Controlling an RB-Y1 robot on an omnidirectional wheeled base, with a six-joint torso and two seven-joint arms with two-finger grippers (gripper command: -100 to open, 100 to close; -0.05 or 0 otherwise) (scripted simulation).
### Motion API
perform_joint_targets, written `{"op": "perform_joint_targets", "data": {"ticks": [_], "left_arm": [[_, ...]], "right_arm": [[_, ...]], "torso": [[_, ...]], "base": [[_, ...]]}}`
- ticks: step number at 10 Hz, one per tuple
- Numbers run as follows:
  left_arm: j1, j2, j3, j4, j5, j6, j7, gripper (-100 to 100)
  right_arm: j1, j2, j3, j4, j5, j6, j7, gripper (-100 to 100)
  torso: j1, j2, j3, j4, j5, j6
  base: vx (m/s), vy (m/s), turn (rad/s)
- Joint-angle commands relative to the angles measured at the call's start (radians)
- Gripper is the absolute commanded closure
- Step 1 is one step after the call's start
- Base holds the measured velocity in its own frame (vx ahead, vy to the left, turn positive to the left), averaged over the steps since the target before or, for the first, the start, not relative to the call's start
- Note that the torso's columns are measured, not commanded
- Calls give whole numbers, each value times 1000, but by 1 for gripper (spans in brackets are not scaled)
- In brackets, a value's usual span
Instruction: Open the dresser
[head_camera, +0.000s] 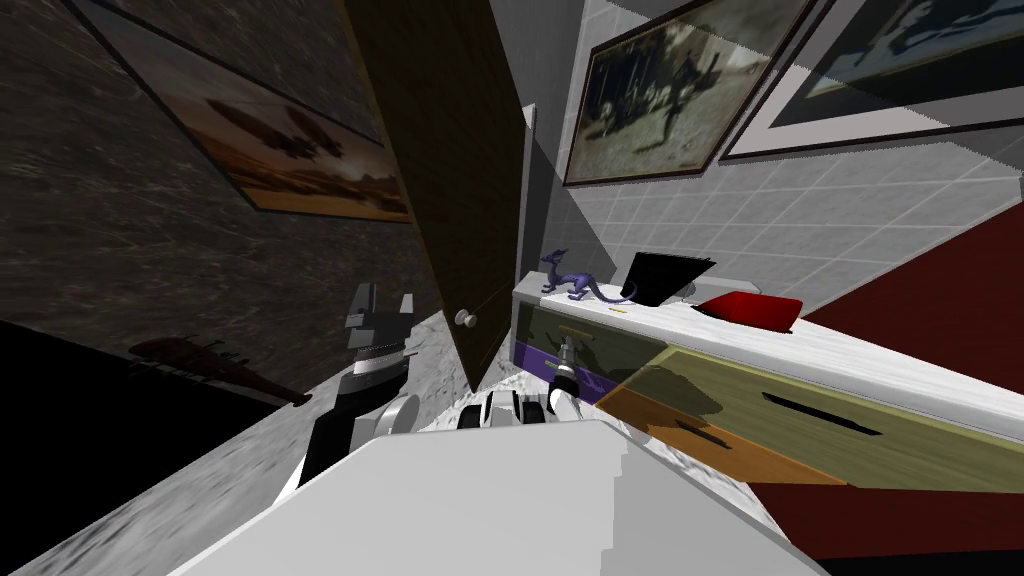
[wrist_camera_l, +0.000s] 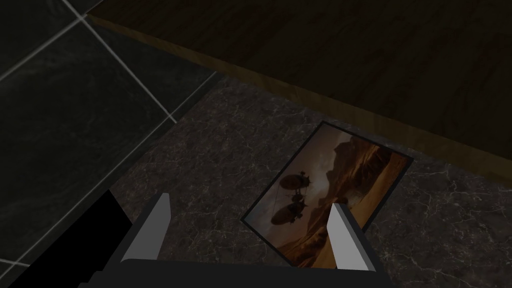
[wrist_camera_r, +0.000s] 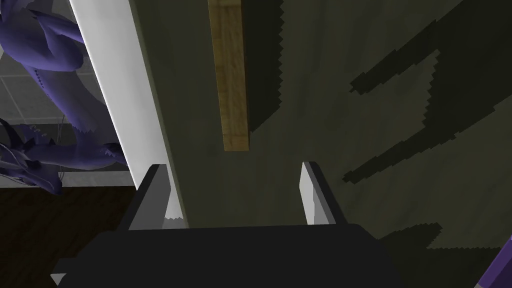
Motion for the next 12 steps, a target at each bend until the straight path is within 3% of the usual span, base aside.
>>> {"op": "perform_joint_targets", "data": {"ticks": [1,10,12], "left_arm": [[0,0,0,0,0,0,0,0],[0,0,0,0,0,0,0,0],[0,0,0,0,0,0,0,0]], "right_arm": [[-29,9,-16,-11,-49,-47,24,-100],[-118,34,-70,-52,-206,-195,95,-100],[-108,34,-68,-57,-198,-189,96,-100]], "torso": [[2,3,2,1,1,0],[3,6,4,2,1,0],[4,7,4,2,1,0]], "base": [[32,-19,-25],[21,-12,-27],[6,-2,-2]]}}
